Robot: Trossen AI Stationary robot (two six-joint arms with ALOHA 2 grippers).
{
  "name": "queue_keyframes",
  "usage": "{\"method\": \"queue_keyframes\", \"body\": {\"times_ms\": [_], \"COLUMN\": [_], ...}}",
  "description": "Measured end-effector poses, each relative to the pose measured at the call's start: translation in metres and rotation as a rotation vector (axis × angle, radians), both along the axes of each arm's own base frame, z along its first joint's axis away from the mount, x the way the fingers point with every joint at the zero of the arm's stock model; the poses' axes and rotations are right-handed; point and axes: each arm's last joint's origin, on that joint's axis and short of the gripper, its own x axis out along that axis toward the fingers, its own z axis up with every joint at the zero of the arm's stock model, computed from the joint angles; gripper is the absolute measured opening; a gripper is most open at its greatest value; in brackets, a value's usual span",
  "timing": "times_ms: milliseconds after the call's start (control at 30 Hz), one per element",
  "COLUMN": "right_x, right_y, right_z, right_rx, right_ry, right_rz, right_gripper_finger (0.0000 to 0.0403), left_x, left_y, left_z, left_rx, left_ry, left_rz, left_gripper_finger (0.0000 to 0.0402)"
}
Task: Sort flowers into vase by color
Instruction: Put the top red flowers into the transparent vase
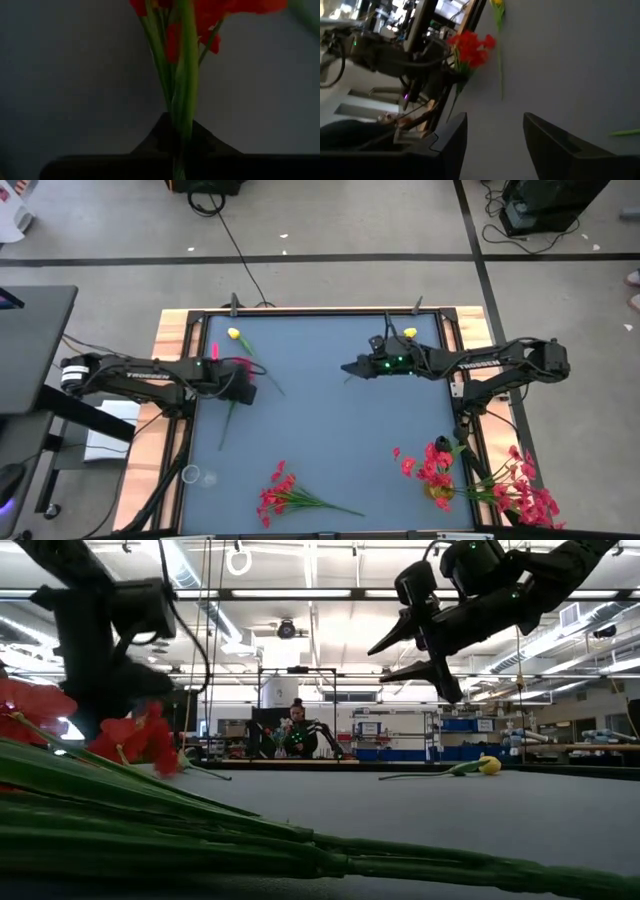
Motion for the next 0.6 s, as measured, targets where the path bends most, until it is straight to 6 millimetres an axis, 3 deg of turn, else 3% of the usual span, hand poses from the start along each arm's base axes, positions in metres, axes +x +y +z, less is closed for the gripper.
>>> {"method": "queue_keyframes", "body": {"times_ms": [267,433,600], "right_x": [0.0,-0.002,-0.003], "right_y": [0.027,0.052,0.077], "right_z": [0.014,0.028,0.037], "right_rx": [-0.016,-0.03,-0.05], "right_ry": [-0.073,-0.155,-0.228], "right_rz": [0.107,0.155,0.173], "right_gripper_finger": [0.0182,0.0174,0.0173], "left_x": [0.026,0.032,0.027], "left_y": [-0.016,-0.041,-0.072], "left_z": [0.055,0.114,0.173], "left_rx": [0.103,0.234,0.393], "left_ry": [-0.297,-0.487,-0.654], "left_rz": [-0.186,-0.404,-0.683], "left_gripper_finger": [0.0013,0.0013,0.0013]}}
